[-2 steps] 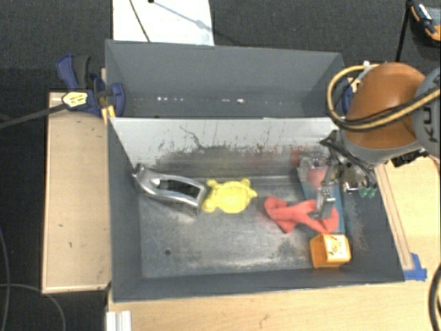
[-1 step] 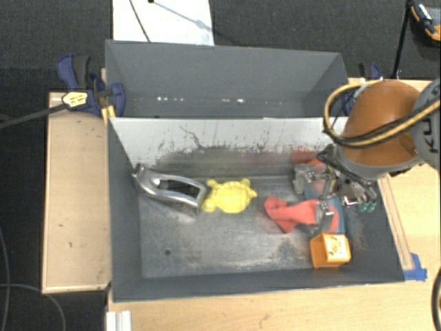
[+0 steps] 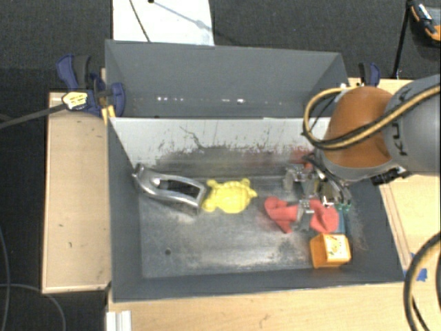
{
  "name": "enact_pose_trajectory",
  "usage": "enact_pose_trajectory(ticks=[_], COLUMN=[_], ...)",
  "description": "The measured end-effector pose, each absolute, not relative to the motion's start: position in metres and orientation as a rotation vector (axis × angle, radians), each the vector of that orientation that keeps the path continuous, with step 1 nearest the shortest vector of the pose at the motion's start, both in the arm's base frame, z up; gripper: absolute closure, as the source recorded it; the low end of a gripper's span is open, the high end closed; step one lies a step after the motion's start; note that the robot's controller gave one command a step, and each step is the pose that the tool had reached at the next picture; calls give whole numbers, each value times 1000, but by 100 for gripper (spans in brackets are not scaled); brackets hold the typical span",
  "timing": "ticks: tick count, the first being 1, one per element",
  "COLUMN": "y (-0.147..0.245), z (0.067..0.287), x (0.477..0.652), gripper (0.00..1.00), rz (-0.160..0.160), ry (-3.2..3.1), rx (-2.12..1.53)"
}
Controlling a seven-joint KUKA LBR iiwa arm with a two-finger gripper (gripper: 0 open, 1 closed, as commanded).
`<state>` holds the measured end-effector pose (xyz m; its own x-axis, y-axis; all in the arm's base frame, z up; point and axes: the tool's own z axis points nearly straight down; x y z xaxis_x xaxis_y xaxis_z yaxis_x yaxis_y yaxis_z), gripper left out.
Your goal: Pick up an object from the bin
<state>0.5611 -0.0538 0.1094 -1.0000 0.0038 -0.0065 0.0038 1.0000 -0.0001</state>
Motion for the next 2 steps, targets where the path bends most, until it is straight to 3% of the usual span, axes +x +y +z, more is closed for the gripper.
enact_pose_trajectory(ticks=[1, 2], y=[-77, -67], z=[78, 78], x=[554, 565], gripper=[0, 100], rz=[2, 0], ry=[3136, 3097], rx=[-149, 482])
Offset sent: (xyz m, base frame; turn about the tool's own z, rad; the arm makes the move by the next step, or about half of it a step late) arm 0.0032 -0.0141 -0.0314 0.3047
